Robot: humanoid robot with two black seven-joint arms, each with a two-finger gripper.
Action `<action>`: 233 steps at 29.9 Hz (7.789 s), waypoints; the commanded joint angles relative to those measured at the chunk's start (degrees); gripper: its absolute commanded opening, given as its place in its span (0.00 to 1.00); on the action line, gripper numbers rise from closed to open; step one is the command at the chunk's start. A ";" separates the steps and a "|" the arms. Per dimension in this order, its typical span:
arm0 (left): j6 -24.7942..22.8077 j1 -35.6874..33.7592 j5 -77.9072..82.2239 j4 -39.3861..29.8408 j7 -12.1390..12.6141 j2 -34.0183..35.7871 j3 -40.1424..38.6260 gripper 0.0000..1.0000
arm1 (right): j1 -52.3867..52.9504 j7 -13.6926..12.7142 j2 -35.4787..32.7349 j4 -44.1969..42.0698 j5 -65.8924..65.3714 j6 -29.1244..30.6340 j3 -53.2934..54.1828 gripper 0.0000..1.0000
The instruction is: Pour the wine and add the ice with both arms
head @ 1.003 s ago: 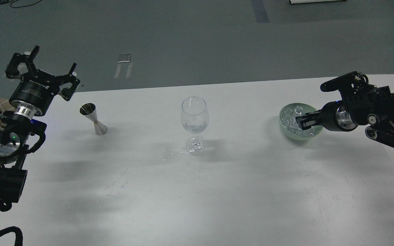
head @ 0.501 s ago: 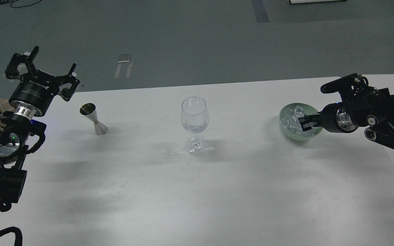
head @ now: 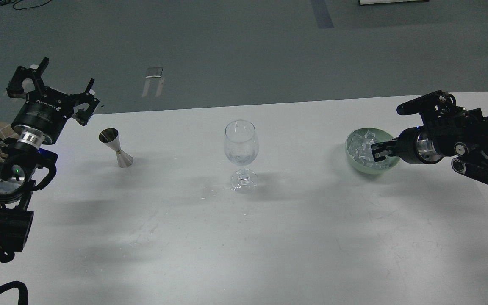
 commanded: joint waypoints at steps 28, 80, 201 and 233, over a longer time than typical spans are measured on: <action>0.00 0.09 0.00 0.79 0.00 -0.02 -0.09 0.98 | -0.47 0.05 5.89 -4.92 -0.07 -1.05 0.52 0.46; 0.00 0.44 0.52 0.88 0.00 -0.11 0.09 0.98 | 1.98 -1.09 -4.31 7.38 0.28 -3.07 10.80 0.24; 6.03 -14.85 20.12 4.57 -15.11 -7.23 13.27 0.98 | -15.68 -1.35 31.11 -25.31 68.13 3.52 87.97 1.00; 2.95 -13.62 18.45 -0.88 -15.20 -6.53 12.22 0.98 | -12.60 -1.70 30.24 -22.32 68.22 3.52 86.83 1.00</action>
